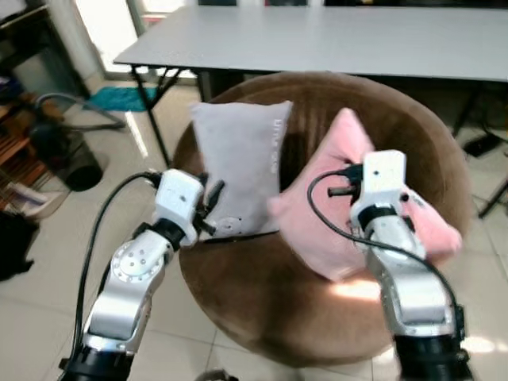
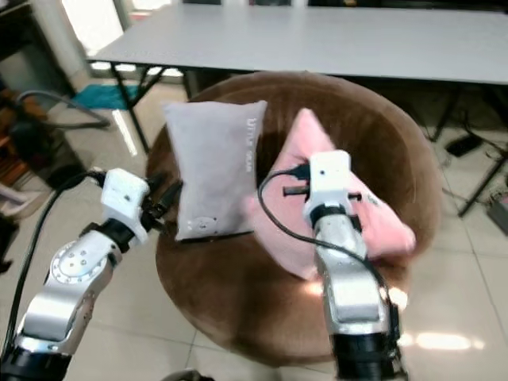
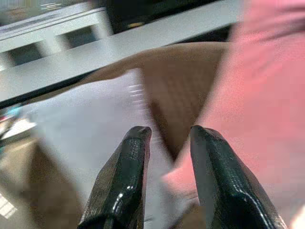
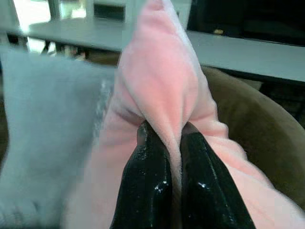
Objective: Move the pillow to the sofa from floor
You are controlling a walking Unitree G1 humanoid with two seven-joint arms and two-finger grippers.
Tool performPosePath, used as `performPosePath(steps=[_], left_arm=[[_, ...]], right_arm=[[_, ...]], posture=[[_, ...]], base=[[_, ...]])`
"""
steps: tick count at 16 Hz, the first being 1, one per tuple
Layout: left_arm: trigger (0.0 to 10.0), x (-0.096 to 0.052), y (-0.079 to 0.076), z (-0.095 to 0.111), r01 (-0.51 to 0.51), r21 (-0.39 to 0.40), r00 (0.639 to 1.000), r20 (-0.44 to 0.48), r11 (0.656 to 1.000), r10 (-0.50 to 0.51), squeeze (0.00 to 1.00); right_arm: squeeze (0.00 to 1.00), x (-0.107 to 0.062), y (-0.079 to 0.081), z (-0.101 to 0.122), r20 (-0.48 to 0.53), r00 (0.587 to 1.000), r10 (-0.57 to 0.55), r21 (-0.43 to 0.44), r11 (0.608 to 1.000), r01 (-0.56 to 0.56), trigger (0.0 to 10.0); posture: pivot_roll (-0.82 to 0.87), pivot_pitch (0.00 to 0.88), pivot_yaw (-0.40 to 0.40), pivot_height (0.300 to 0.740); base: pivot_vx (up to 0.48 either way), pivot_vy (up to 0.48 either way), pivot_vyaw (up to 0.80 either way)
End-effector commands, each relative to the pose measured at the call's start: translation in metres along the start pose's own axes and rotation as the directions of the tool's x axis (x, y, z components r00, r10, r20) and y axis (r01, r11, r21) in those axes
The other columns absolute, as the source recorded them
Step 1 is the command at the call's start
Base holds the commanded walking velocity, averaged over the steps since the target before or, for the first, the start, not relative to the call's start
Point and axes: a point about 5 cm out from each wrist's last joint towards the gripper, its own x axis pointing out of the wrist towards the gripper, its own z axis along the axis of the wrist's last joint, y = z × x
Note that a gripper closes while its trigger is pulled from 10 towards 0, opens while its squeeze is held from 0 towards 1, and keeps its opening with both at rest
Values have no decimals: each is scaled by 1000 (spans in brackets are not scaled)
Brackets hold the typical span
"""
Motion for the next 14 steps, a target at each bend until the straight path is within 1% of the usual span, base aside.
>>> performPosePath(steps=[1, 2, 3, 4, 5, 7, 8, 9, 11, 12, 13, 14], left_arm=[[10000, -6, -1, -4, 33, 16, 999, -19, 999, -33, 0], [10000, -9, -3, -5, 88, 21, 996, -36, 996, -87, 0], [10000, -13, -5, -7, 146, 29, 988, -60, 989, -144, 0], [10000, -17, -4, -8, 191, 25, 979, -77, 981, -188, 0], [10000, -21, -3, -9, 213, 30, 974, -90, 977, -210, 0], [10000, -30, 1, -10, 228, 46, 968, -118, 973, -222, 0], [10000, -35, 2, -10, 231, 47, 966, -127, 972, -224, 0], [10000, -42, 2, -10, 235, 40, 964, -139, 971, -228, 0], [10000, -56, 1, -8, 246, 36, 958, -161, 969, -237, 0], [10000, -63, 2, -3, 254, 37, 955, -167, 966, -245, 0], [10000, -66, 4, 0, 255, 34, 955, -167, 966, -246, 0], [10000, -68, 5, 2, 253, 35, 955, -168, 967, -244, 0]], right_arm=[[0, 3, 8, 5, 29, 998, 61, 5, 998, -62, 10000], [0, 7, 9, 2, 26, 996, 84, -42, 996, -83, 10000], [0, 13, 10, -5, -4, 994, 107, -98, 989, -106, 10000], [0, 24, 9, -12, -47, 990, 130, -145, 980, -136, 10000], [0, 32, 7, -13, -70, 987, 146, -159, 975, -156, 10000], [0, 46, 3, -9, -82, 982, 171, -184, 966, -183, 10000], [0, 52, 5, -7, -78, 981, 179, -198, 961, -191, 10000], [0, 64, 9, -2, -71, 978, 194, -213, 955, -205, 10000], [0, 80, 19, 1, -70, 978, 199, -263, 942, -210, 10000], [0, 90, 22, 5, -77, 985, 155, -309, 936, -171, 10000], [0, 99, 24, 13, -70, 991, 112, -347, 929, -129, 10000], [0, 101, 25, 15, -64, 993, 101, -352, 929, -118, 10000]], posture=[[-27, 56, 33, 740], [-23, 68, 37, 740], [-19, 76, 43, 740], [-14, 89, 41, 740], [-6, 105, 39, 740], [9, 138, 32, 740], [21, 165, 25, 740], [27, 174, 22, 740], [65, 206, 11, 740], [87, 235, 7, 740], [98, 247, 5, 740], [102, 253, 5, 740]], base=[[0, 0, 0], [0, 0, 0], [0, 0, 0], [0, 0, 0], [0, 0, 0], [0, 0, 0], [0, 0, 0], [0, 0, 0], [0, 0, 0], [0, 0, 0], [0, 0, 0], [0, 0, 0]])
